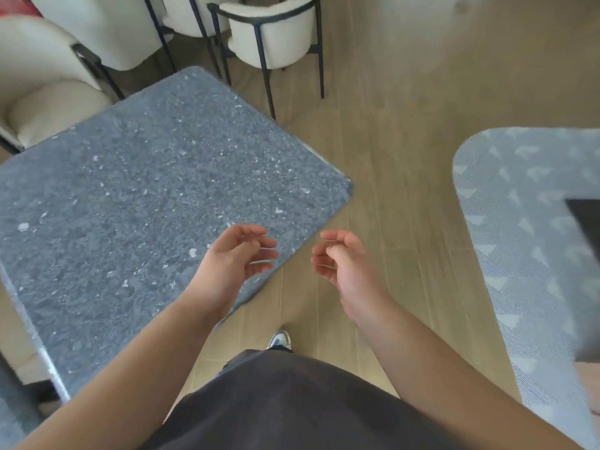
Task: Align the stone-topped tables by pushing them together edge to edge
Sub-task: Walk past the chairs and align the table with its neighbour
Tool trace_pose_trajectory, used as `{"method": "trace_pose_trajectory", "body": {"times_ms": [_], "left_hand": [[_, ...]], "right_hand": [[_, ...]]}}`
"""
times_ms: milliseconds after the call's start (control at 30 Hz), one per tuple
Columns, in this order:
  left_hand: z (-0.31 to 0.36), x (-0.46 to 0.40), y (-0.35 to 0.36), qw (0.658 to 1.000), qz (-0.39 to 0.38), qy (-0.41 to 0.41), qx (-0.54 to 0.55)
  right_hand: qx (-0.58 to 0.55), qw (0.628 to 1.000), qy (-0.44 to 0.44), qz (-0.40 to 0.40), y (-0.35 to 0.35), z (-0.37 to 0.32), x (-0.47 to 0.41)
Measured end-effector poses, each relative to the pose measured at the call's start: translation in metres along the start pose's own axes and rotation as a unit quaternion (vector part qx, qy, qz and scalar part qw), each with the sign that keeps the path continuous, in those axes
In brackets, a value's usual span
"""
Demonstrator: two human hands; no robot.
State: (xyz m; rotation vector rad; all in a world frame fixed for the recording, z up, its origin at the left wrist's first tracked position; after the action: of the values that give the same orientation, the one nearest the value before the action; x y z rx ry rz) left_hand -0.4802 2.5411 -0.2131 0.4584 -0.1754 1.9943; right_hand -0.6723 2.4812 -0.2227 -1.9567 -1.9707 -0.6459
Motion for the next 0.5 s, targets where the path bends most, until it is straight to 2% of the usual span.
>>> {"method": "trace_pose_trajectory", "body": {"times_ms": [267,500], "left_hand": [[0.031,-0.105,0.091,1.000,-0.025,0.016,0.010],[0.058,-0.214,0.161,1.000,0.007,0.002,-0.023]], "right_hand": [[0.024,0.999,-0.039,0.020,-0.028,-0.076,-0.111],[0.101,0.993,-0.062,-0.002,-0.042,-0.154,-0.227]]}}
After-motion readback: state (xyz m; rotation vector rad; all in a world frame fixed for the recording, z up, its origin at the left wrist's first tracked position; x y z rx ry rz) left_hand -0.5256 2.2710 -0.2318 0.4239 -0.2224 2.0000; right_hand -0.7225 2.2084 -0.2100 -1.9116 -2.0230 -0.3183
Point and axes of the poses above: each hand's wrist, its own x-axis away from the middle knuckle, its own y-axis out of the palm, z = x × y, the point moved 5 cm from there along -x, towards the middle knuckle, and after that the axes turned 6 degrees about z, right-handed, at the moved point
